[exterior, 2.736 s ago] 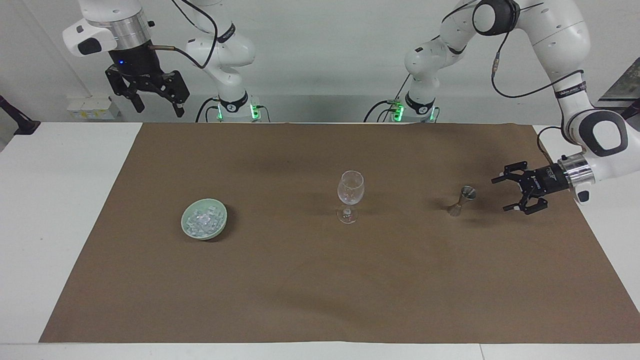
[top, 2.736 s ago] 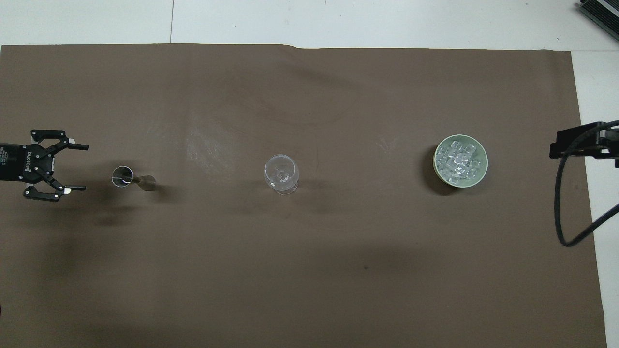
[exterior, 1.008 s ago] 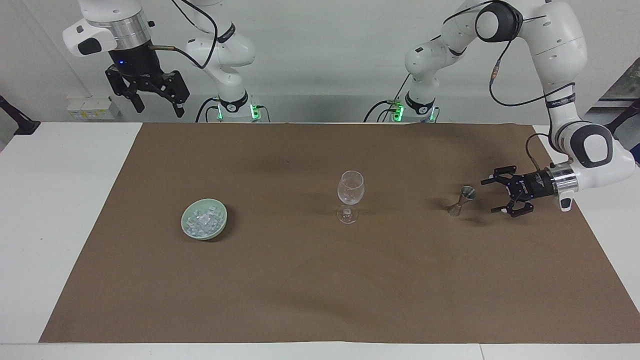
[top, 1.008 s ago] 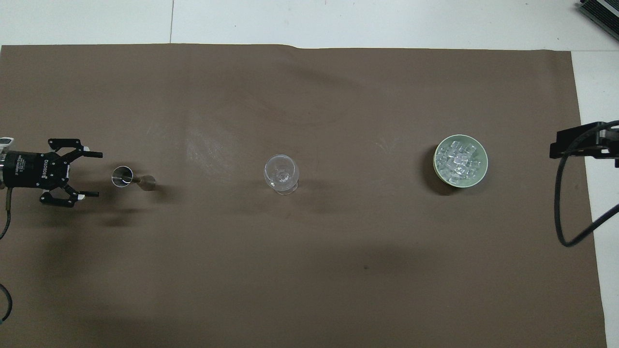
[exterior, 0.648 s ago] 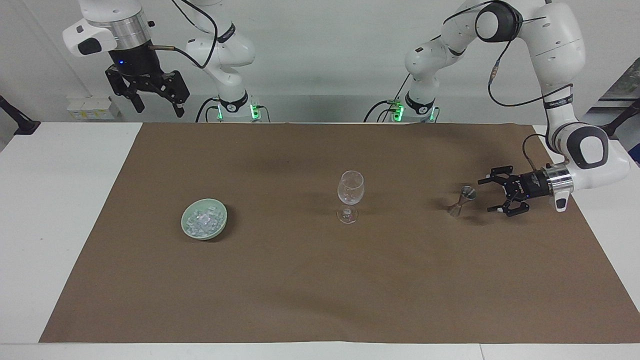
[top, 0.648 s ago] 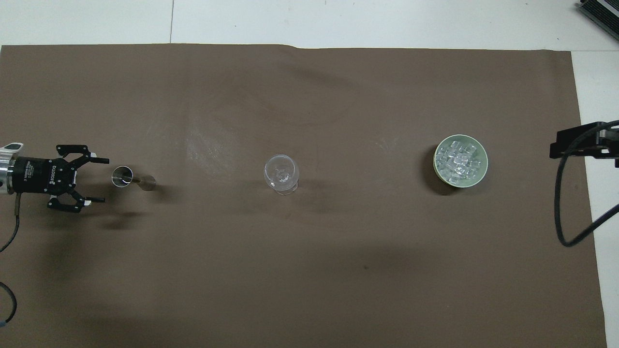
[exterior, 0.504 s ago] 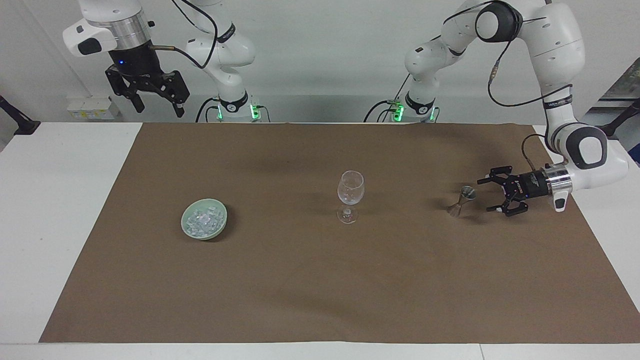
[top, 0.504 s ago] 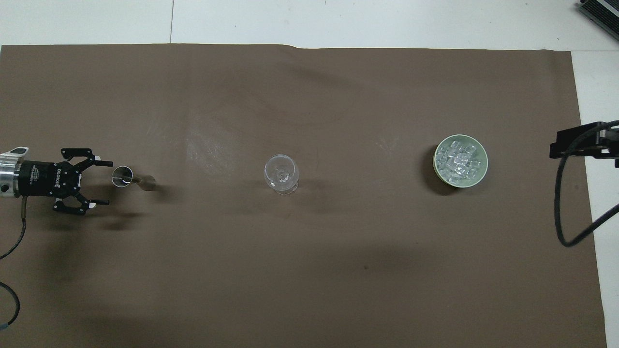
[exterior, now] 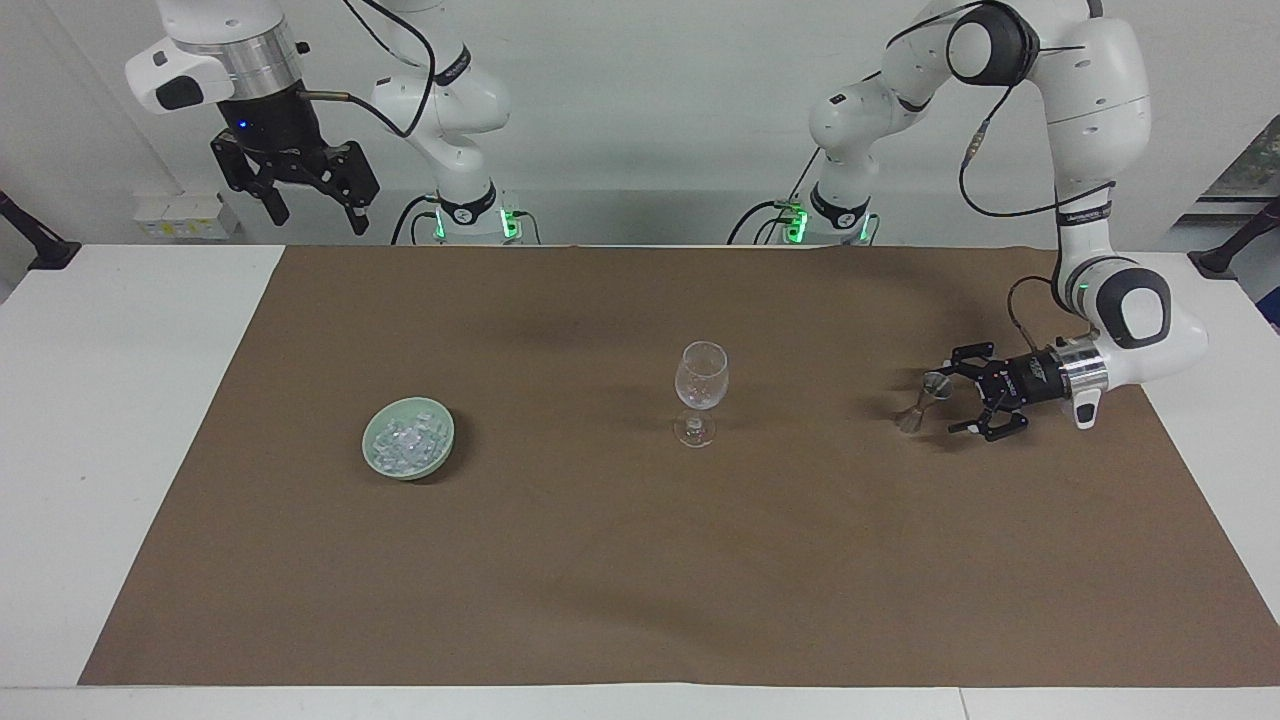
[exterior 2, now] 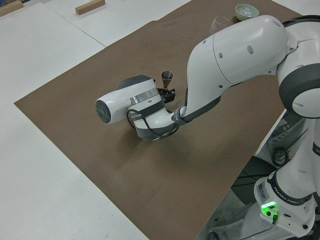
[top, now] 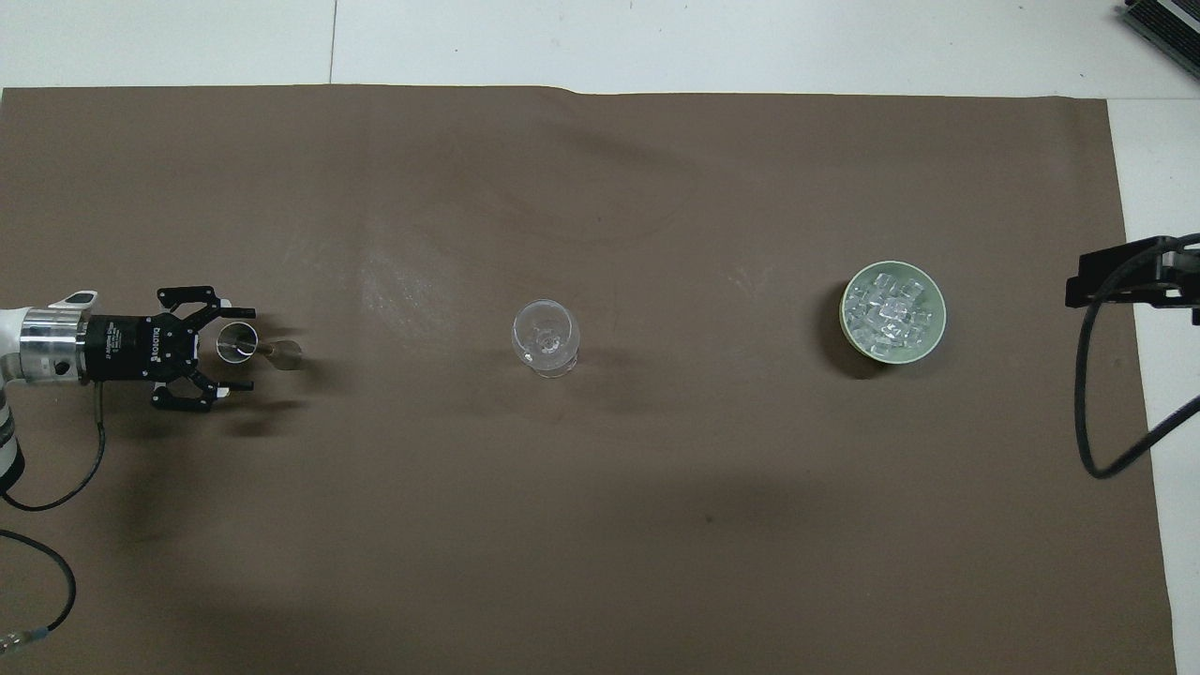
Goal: Pour wine and add ice with both arms
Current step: 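Advance the open left gripper around the small metal cup, then close the left gripper on the small metal cup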
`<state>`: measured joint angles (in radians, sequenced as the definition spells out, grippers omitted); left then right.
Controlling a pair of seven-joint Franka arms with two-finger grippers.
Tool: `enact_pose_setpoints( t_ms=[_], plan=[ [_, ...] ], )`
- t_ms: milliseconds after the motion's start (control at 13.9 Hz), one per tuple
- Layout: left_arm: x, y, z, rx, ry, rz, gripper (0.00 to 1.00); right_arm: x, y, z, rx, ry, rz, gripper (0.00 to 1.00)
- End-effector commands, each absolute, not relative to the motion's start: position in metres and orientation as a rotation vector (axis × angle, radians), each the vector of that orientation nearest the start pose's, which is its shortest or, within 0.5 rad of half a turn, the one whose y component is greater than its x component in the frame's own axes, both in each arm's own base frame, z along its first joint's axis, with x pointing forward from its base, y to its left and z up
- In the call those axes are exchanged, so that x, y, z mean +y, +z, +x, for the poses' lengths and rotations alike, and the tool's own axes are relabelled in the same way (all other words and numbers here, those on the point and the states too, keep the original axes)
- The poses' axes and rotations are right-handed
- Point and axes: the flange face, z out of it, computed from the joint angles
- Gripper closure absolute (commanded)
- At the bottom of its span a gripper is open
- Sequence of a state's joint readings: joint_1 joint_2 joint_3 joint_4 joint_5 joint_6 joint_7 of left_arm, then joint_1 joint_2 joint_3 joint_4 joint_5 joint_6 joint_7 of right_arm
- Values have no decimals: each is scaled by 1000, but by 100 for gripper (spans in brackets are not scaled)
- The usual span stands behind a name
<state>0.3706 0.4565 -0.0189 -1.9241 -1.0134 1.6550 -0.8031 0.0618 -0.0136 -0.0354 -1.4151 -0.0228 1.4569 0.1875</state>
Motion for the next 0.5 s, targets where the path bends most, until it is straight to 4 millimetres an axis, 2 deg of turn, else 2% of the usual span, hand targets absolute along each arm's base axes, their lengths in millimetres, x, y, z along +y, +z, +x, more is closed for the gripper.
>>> enact_pose_setpoints(
  t_ms=[0, 432],
  plan=[
    [114, 257, 551, 1589, -995, 1462, 0, 9, 693, 537, 246, -100, -3119, 0],
    [110, 258, 551, 1565, -983, 1463, 0, 9, 693, 537, 246, -100, -3119, 0]
  ],
)
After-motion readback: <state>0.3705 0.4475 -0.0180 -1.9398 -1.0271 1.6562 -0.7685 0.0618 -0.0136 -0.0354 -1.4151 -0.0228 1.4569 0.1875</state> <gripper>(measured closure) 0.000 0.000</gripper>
